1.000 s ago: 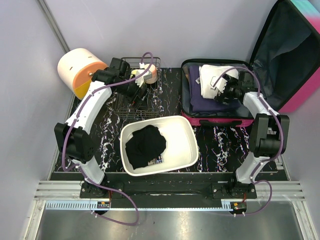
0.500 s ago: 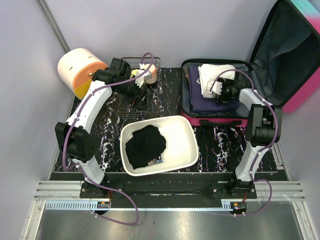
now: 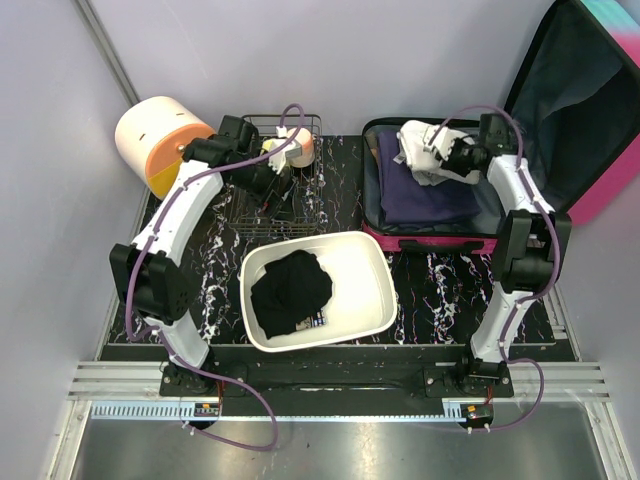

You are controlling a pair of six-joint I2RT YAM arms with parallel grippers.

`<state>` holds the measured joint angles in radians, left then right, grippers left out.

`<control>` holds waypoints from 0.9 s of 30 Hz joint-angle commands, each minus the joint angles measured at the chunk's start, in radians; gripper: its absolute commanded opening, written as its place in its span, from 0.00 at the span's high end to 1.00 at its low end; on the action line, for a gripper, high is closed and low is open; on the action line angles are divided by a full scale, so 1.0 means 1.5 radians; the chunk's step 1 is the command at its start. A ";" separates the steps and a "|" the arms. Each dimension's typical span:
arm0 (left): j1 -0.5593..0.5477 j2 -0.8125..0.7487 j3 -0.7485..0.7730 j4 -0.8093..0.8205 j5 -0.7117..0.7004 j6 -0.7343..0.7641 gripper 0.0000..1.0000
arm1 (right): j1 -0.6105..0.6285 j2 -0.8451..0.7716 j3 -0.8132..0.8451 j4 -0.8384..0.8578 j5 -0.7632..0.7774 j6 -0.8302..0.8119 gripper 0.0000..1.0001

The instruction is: Open, take out, and arrange the luggage

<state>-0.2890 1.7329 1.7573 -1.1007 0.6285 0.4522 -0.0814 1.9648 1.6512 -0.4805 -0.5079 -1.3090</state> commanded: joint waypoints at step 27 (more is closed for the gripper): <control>0.090 -0.023 -0.085 0.112 0.048 -0.199 0.01 | 0.115 -0.351 -0.106 -0.285 -0.043 0.701 1.00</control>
<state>-0.1879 1.7512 1.6905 -1.0233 0.6968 0.2676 0.0341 1.5379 1.5791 -0.8642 -0.5793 -0.4873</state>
